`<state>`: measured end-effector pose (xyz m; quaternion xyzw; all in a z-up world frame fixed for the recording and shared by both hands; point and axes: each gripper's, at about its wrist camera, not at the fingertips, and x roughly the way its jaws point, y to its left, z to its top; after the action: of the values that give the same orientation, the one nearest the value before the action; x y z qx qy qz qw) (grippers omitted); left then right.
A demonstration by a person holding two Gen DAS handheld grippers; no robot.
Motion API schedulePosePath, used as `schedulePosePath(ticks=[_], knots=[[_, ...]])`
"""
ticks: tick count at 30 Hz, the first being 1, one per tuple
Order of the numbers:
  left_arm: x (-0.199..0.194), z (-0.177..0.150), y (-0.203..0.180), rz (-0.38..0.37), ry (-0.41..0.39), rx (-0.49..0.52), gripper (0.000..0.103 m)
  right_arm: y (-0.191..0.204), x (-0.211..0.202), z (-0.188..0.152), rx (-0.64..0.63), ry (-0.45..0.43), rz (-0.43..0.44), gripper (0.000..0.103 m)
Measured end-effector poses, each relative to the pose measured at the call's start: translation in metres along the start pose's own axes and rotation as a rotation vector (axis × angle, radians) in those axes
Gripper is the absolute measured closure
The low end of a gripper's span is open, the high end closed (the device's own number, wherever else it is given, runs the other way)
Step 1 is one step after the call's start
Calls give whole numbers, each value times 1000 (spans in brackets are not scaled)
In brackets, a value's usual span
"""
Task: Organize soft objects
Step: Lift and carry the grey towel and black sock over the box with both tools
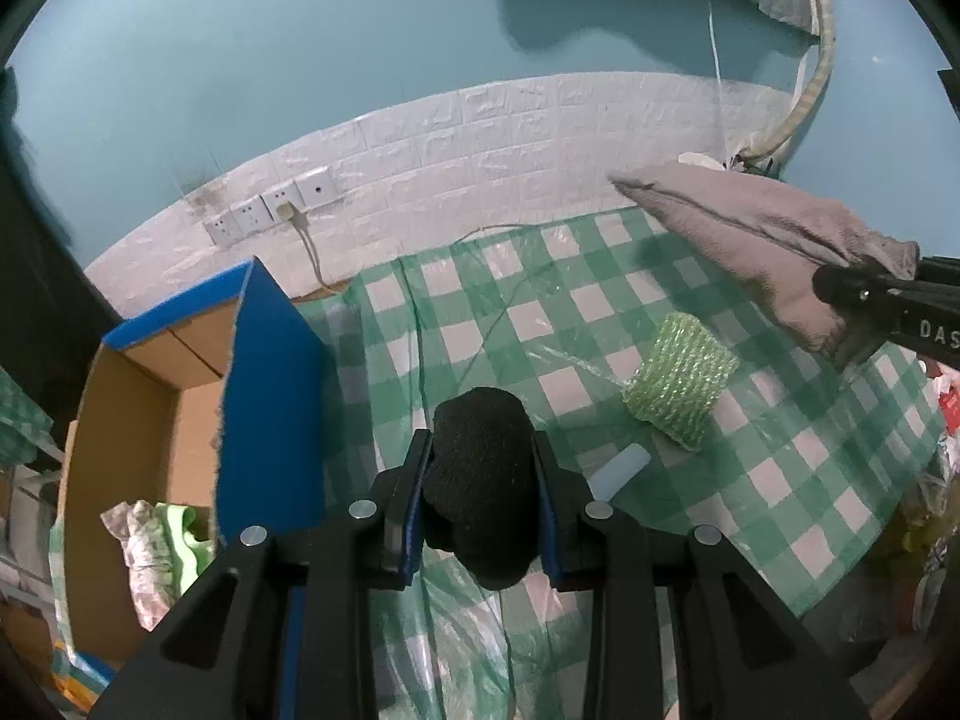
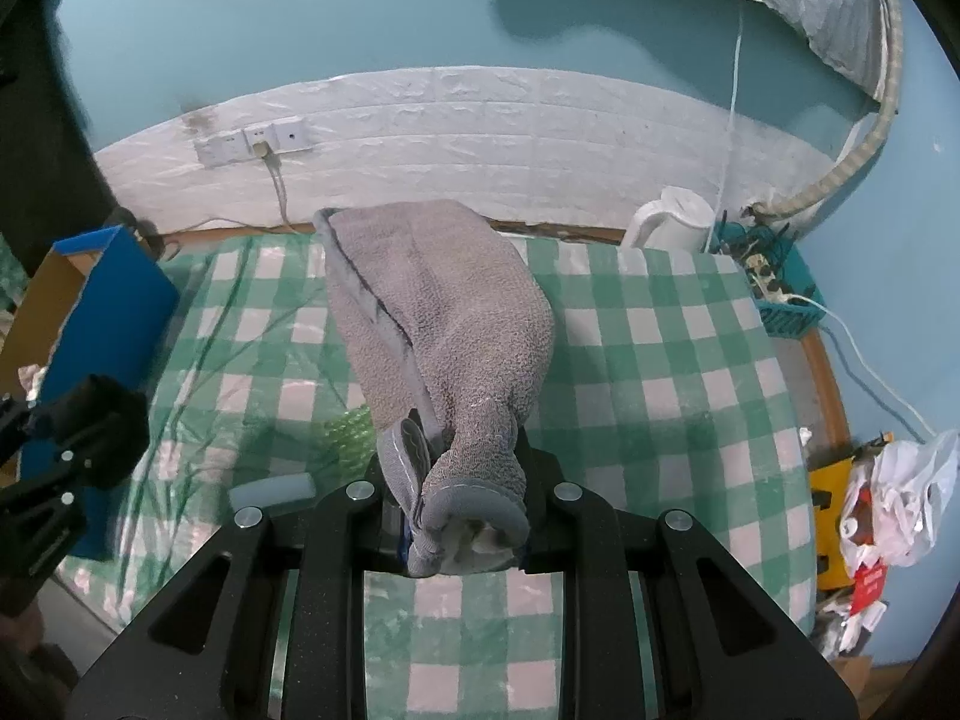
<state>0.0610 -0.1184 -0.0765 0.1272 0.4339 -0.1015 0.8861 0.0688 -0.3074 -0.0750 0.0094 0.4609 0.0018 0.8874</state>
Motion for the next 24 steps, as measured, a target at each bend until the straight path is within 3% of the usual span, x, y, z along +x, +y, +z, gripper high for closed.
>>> schedulePosePath(ticks=[14, 24], knots=[[-42, -2, 21, 74, -59, -5, 73, 28, -39, 7, -52, -63, 38, 82], [-64, -7, 50, 102, -73, -74, 73, 62, -55, 13, -110, -92, 82, 82]])
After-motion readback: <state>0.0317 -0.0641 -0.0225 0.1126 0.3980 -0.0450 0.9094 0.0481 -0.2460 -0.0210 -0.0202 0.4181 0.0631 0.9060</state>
